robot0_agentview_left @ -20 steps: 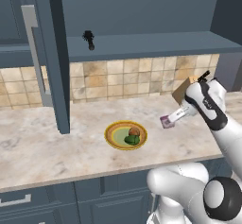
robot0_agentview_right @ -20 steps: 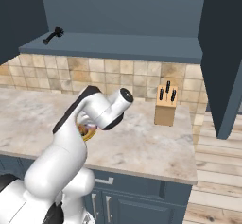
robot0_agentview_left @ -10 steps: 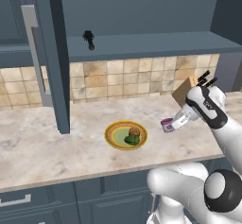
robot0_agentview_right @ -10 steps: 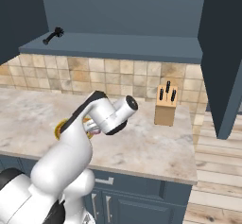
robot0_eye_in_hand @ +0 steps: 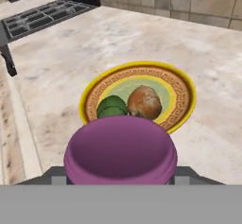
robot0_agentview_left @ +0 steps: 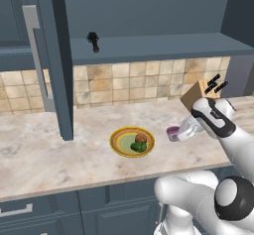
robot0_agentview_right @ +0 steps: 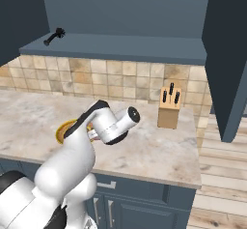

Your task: Pick the avocado and bread from the counter and place them on the plate. Then pick the jam from the cabinet and place it next to the plate. Lastly close the cabinet door.

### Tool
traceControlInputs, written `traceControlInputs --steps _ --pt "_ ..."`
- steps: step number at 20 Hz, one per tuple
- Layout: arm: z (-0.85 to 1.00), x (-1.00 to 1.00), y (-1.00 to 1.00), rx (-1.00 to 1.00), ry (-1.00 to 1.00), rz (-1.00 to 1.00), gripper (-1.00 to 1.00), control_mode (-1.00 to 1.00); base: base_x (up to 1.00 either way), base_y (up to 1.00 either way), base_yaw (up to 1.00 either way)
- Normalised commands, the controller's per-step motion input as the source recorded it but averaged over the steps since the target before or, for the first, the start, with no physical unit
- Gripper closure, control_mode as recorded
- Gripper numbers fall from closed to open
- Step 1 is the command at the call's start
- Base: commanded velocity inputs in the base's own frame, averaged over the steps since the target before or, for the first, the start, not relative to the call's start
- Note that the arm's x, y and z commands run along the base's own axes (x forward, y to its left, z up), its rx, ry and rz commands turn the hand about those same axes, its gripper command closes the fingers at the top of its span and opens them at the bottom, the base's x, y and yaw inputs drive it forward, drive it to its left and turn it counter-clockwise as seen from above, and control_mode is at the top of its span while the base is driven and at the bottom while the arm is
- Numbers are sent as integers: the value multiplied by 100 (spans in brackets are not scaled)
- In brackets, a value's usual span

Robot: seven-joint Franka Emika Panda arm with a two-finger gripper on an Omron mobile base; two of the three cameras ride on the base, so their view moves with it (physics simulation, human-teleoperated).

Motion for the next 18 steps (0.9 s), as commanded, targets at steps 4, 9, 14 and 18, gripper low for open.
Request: traceControlInputs --steps 4,9,14,18 --pt "-22 30 0 0 -2 0 100 -100 0 0 0" --pt "-36 39 0 0 0 3 100 -100 0 0 0" --pt "-23 30 0 0 0 3 100 -100 0 0 0" --pt "-11 24 0 0 -3 1 100 -100 0 0 0"
